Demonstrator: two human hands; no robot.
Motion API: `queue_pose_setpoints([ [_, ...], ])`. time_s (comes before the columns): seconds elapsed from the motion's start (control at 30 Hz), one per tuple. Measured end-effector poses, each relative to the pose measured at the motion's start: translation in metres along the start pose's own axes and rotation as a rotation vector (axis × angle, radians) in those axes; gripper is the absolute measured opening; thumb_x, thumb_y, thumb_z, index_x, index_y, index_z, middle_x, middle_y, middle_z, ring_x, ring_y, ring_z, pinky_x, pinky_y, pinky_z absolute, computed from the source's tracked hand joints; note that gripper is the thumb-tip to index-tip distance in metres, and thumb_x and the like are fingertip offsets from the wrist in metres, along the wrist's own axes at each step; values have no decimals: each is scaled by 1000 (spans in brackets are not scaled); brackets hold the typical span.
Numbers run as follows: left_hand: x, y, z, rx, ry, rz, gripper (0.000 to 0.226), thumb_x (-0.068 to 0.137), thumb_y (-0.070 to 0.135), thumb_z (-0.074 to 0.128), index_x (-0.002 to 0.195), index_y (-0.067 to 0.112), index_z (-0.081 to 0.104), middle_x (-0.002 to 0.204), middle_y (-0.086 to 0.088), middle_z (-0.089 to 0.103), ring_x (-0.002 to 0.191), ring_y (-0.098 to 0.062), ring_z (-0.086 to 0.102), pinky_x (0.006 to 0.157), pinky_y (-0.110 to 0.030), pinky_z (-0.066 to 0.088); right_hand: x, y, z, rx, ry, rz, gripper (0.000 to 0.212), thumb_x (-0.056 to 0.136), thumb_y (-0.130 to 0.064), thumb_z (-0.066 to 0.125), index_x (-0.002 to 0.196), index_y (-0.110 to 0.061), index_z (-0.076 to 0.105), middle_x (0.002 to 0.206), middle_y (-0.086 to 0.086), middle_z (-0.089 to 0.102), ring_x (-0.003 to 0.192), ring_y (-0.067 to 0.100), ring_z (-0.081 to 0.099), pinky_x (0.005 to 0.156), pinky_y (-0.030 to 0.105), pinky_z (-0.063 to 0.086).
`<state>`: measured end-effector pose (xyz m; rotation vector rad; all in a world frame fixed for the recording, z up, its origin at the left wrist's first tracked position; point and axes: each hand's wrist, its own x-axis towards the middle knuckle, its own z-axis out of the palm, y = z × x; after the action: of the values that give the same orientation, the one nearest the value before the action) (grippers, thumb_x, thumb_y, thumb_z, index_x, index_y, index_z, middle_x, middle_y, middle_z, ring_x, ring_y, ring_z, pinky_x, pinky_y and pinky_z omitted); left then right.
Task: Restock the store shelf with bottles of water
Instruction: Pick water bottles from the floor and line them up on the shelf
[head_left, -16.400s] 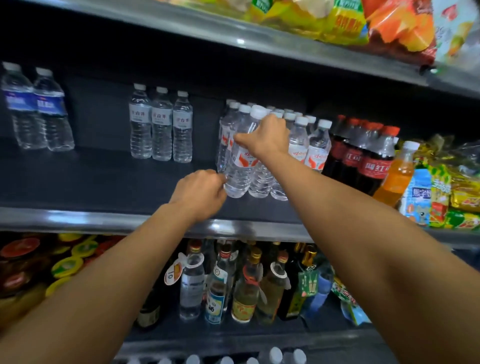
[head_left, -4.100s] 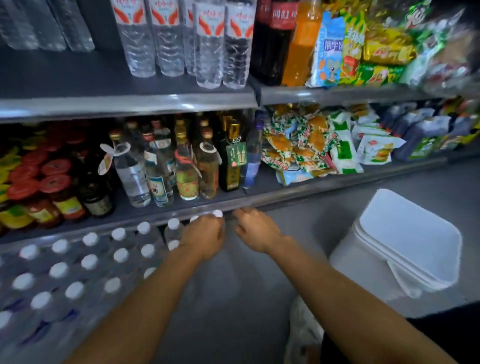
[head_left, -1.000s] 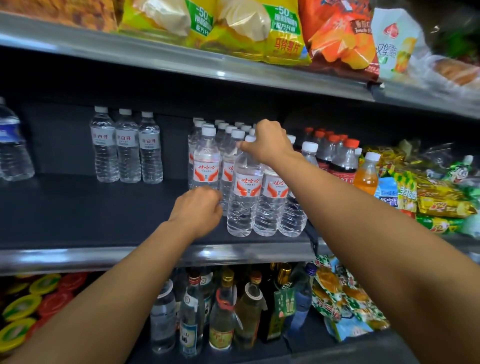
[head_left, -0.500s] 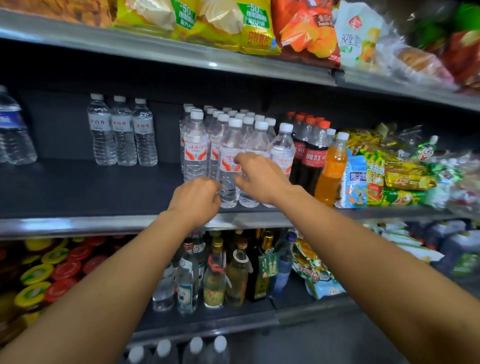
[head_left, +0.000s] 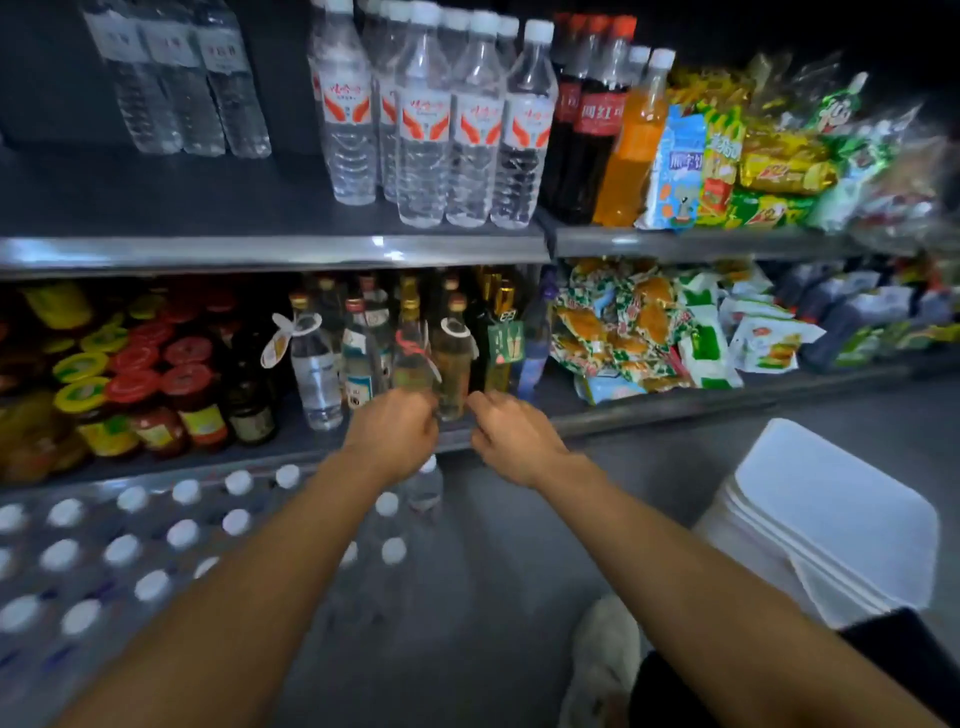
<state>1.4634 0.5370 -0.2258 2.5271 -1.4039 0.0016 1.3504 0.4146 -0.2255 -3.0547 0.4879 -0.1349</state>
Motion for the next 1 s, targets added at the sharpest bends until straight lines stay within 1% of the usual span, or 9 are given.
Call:
queue_pose_setpoints([
  [0.1,-31,9,35,-30,-90,-17,10,88,20,48,86,15,57,103,-13,63,97,-35,59,69,-37,45,-31,-6,36,38,-81,45,31,95,-18,46,123,-6,47,124,17,56,113,35,53,83,39,41],
  [0.17,-46,12,57,-52,-127,-29,10,88,18,47,84,14,55,104,-14,63,97,-35,59,72,-38,47,-45,-9,58,57,-132,60,31,95,-18,47,122,-4,47,125,18,54,114,36,52,84,40,41],
  [0.23,-60,13,79,-60,-166,-48,14,89,18,46,90,9,57,105,-16,63,97,-36,60,74,-38,49,-54,-12,77,91,-184,75,33,95,-19,47,124,-4,48,126,19,55,114,38,54,88,41,43],
  [0.33,-80,13,113,-137,-223,-77,22,87,20,47,96,10,64,104,-15,66,96,-35,62,78,-41,52,-64,-15,104,123,-233,87,34,94,-17,47,125,-3,51,126,19,56,114,37,54,91,40,43],
  [0.47,-93,14,149,-189,-271,-103,16,86,17,48,85,8,61,101,-15,66,95,-33,63,80,-38,51,-74,-17,134,149,-277,110,33,94,-15,45,124,-3,51,125,19,56,112,37,55,89,38,42],
  [0.57,-93,15,172,-212,-330,-113,21,87,17,49,95,8,65,106,-14,65,99,-32,62,83,-40,51,-74,-12,153,185,-318,122,36,94,-16,46,128,-5,49,127,19,55,114,38,54,91,40,42],
  [0.8,-75,13,218,-267,-418,-136,21,87,16,50,97,6,65,105,-16,65,99,-34,61,84,-40,50,-46,11,182,201,-371,146,38,94,-17,47,130,-6,47,128,18,54,112,38,55,84,38,44],
  [0.9,-67,13,236,-264,-459,-160,17,88,14,50,92,5,63,102,-17,65,97,-35,62,81,-40,49,-14,22,186,218,-339,137,38,95,-20,47,130,-5,46,128,19,54,112,39,55,84,39,44],
  [1.0,-61,9,251,-229,-507,-173,19,89,16,50,93,3,63,102,-19,64,96,-35,62,82,-41,48,26,27,185,251,-277,107,44,96,-26,49,135,-9,40,126,17,56,110,39,55,78,38,43],
])
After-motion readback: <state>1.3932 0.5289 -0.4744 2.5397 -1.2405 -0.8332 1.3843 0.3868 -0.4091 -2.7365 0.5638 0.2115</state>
